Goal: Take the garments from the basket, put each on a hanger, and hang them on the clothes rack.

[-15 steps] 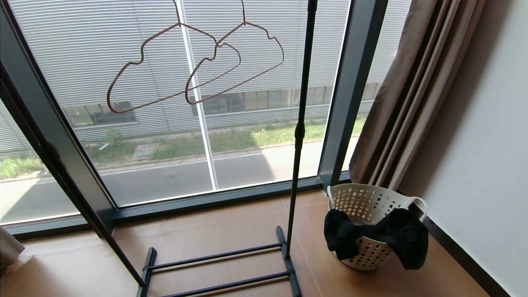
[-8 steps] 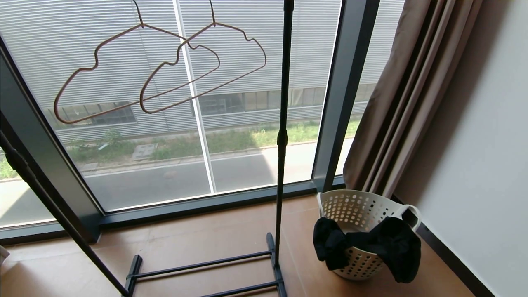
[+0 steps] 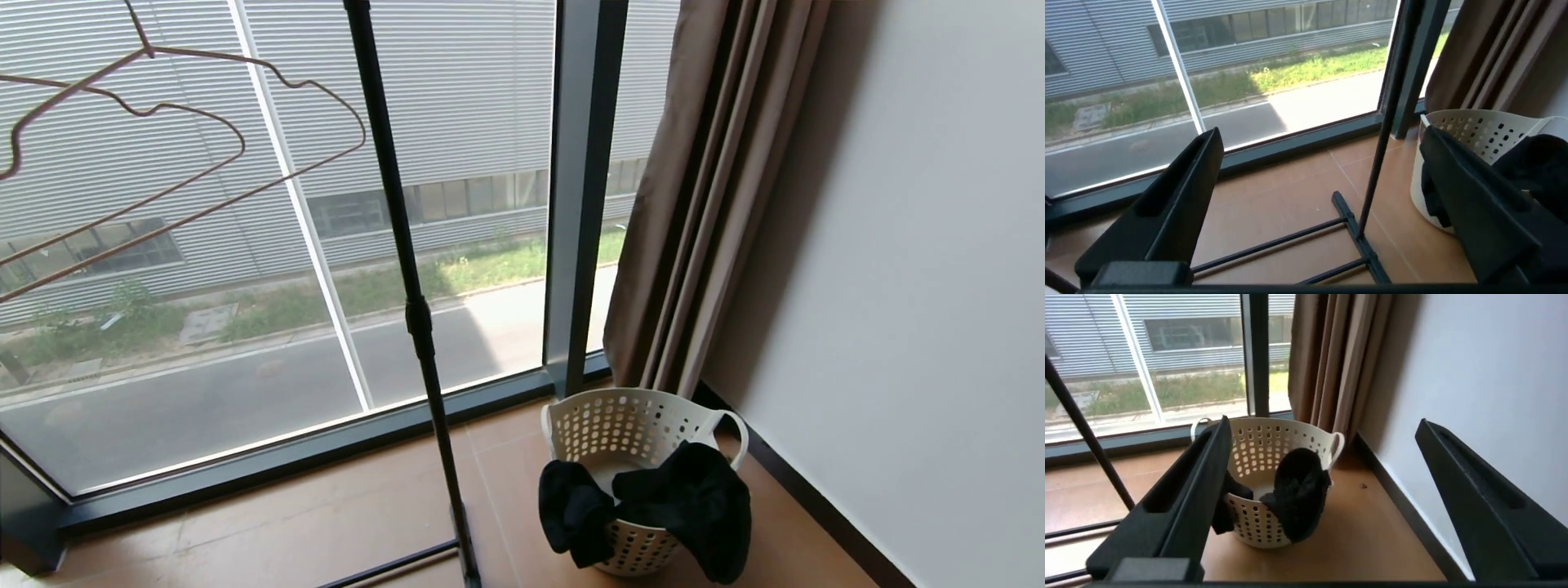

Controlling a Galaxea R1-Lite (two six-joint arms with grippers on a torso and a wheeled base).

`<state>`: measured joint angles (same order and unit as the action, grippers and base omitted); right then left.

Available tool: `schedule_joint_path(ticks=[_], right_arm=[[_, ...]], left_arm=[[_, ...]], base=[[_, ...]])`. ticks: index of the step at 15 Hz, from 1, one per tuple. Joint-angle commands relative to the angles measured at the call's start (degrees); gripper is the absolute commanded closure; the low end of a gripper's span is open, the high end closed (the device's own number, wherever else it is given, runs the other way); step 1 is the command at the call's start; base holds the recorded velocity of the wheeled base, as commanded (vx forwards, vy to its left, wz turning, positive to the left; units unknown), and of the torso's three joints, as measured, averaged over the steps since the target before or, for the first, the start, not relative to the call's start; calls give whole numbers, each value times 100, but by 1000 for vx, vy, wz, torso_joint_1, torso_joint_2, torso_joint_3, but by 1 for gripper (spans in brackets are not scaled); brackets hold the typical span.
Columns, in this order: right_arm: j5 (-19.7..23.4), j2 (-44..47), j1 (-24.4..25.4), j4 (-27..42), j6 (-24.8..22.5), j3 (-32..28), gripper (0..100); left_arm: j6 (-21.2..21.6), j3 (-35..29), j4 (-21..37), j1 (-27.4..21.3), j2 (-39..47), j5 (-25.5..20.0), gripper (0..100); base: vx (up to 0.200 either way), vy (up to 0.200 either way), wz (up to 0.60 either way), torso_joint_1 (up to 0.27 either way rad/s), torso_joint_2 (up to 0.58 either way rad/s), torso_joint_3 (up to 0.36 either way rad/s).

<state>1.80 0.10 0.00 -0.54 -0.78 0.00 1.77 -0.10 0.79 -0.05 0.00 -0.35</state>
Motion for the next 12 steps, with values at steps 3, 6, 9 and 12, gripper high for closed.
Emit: schedule_joint_path(ticks=[3, 6, 9, 12], right_arm=[[4, -1, 0, 1, -1, 0, 0], [4, -1, 0, 1, -1, 0, 0], [4, -1, 0, 1, -1, 0, 0], [4, -1, 0, 1, -1, 0, 0]], left_arm=[[-1, 1, 0, -4, 9, 0, 0], [-1, 1, 0, 5, 9, 0, 0], [-1, 1, 0, 5, 9, 0, 0], [-36, 1, 0, 5, 0, 53, 0]], base=[[0, -133, 0, -2, 5, 0], [0, 0, 0, 0, 0, 0], [0, 0, 0, 0, 0, 0], [0, 0, -200, 1, 1, -1]])
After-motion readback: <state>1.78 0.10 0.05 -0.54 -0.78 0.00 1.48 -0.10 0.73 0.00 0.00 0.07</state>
